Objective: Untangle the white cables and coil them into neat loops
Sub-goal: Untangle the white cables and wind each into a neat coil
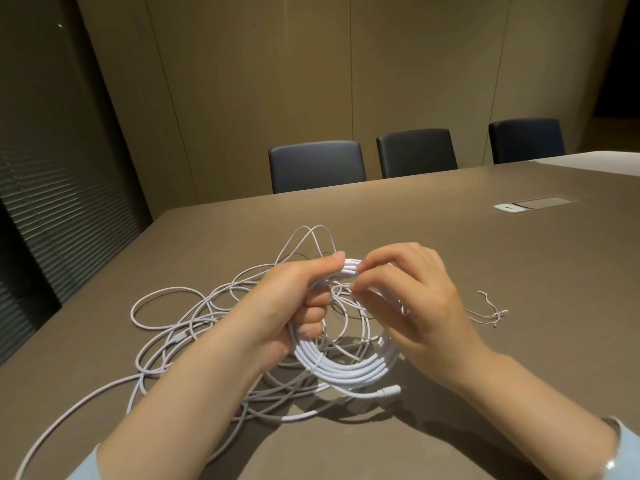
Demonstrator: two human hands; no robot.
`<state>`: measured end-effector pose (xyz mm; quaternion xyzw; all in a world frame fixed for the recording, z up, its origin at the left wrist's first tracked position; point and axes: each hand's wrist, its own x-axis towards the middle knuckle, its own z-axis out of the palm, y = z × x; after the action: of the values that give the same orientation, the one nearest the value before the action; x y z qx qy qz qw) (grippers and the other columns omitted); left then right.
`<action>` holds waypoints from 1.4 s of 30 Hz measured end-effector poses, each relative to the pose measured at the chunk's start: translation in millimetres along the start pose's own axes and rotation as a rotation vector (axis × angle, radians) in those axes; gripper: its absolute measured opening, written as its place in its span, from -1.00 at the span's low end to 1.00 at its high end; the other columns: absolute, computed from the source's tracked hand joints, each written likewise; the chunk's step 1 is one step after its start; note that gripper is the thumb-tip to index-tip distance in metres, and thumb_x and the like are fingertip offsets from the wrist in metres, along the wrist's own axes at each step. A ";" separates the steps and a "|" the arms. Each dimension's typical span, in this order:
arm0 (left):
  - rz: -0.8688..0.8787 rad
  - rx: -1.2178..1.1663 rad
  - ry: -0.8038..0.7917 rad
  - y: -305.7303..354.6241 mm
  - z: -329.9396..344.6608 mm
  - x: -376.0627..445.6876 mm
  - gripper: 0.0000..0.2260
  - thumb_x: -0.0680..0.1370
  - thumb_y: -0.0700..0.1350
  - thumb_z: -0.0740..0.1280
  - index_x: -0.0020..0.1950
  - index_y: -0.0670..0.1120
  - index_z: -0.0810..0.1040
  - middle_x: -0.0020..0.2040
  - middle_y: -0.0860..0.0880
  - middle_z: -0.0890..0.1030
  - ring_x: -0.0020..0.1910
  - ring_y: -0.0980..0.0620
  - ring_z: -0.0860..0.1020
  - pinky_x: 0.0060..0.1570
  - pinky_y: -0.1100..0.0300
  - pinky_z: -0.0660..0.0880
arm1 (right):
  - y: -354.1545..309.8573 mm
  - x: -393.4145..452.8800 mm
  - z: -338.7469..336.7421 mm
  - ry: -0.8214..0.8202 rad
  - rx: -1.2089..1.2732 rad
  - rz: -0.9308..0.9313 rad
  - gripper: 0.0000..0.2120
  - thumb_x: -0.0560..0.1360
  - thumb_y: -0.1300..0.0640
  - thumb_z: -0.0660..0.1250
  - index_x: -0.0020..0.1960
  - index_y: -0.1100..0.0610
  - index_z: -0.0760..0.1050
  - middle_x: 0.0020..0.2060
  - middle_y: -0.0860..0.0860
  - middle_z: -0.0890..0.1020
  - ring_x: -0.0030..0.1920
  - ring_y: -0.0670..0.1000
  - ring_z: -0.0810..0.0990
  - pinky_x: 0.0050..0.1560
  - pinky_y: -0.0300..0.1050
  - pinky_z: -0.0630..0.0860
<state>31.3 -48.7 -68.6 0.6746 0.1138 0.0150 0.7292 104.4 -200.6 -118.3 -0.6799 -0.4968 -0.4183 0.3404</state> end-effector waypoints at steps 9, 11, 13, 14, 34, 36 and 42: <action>0.197 0.140 0.013 -8.9 6.2 -0.8 -0.83 0.56 -0.06 0.36 -0.20 -0.05 0.45 -0.49 0.05 0.23 -0.55 0.10 0.09 -0.56 0.32 0.03 | -2.5 -1.0 2.1 0.022 0.198 0.107 -0.92 0.55 0.28 0.26 -0.07 0.28 0.50 0.04 0.14 0.55 0.07 -0.03 0.55 0.08 -0.28 0.48; 0.227 0.141 0.009 -9.0 6.7 -1.9 -0.83 0.56 -0.07 0.35 -0.20 -0.06 0.46 -0.52 0.08 0.25 -0.55 0.11 0.10 -0.57 0.32 0.04 | -2.6 0.8 1.7 0.032 0.245 0.148 -0.91 0.55 0.27 0.25 -0.08 0.27 0.49 0.01 0.11 0.55 0.05 -0.03 0.54 0.05 -0.28 0.47; 0.268 0.143 0.004 -9.6 8.0 -3.0 -0.84 0.57 -0.08 0.34 -0.17 -0.07 0.46 -0.55 0.11 0.26 -0.58 0.14 0.12 -0.58 0.33 0.06 | -2.6 2.3 1.4 0.044 0.301 0.213 -0.91 0.56 0.23 0.26 -0.08 0.23 0.50 -0.01 0.06 0.55 0.04 -0.03 0.55 0.01 -0.16 0.51; 0.288 0.147 0.000 -10.0 8.8 -3.3 -0.85 0.58 -0.09 0.33 -0.15 -0.09 0.46 -0.55 0.12 0.27 -0.59 0.15 0.13 -0.59 0.34 0.07 | -2.4 2.8 1.0 0.046 0.337 0.256 -0.93 0.56 0.23 0.28 -0.08 0.21 0.50 -0.01 0.04 0.54 0.04 -0.03 0.55 0.00 -0.12 0.53; 0.206 -0.020 -0.043 -14.0 7.3 3.7 -0.96 0.58 -0.17 0.28 0.00 -0.12 0.49 -0.42 0.00 0.16 -0.56 0.14 0.07 -0.56 0.32 0.00 | -5.3 4.8 -4.8 0.089 0.389 0.334 -0.99 0.47 0.25 0.39 -0.11 0.20 0.57 -0.05 0.02 0.55 0.02 0.01 0.58 0.00 -0.06 0.56; 0.201 -0.023 -0.051 -13.6 7.5 3.7 -0.94 0.58 -0.16 0.27 -0.09 -0.10 0.45 -0.35 -0.04 0.08 -0.56 0.13 0.06 -0.55 0.29 -0.02 | -6.9 4.7 -4.9 0.113 0.310 0.291 -0.97 0.47 0.26 0.40 -0.12 0.23 0.58 -0.06 0.04 0.52 0.00 -0.04 0.55 -0.03 -0.24 0.53; 0.206 -0.026 -0.022 -14.2 9.7 3.2 -0.94 0.57 -0.17 0.26 -0.09 -0.11 0.49 -0.39 -0.02 0.11 -0.56 0.12 0.06 -0.55 0.30 -0.02 | -9.6 7.0 -7.8 0.123 0.507 0.442 -0.95 0.42 0.25 0.42 -0.14 0.18 0.57 -0.12 0.02 0.56 -0.05 0.00 0.58 -0.03 -0.22 0.53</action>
<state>34.4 -58.9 -82.5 0.6734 0.0356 0.0837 0.7337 94.5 -202.1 -108.3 -0.6383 -0.4041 -0.2378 0.6105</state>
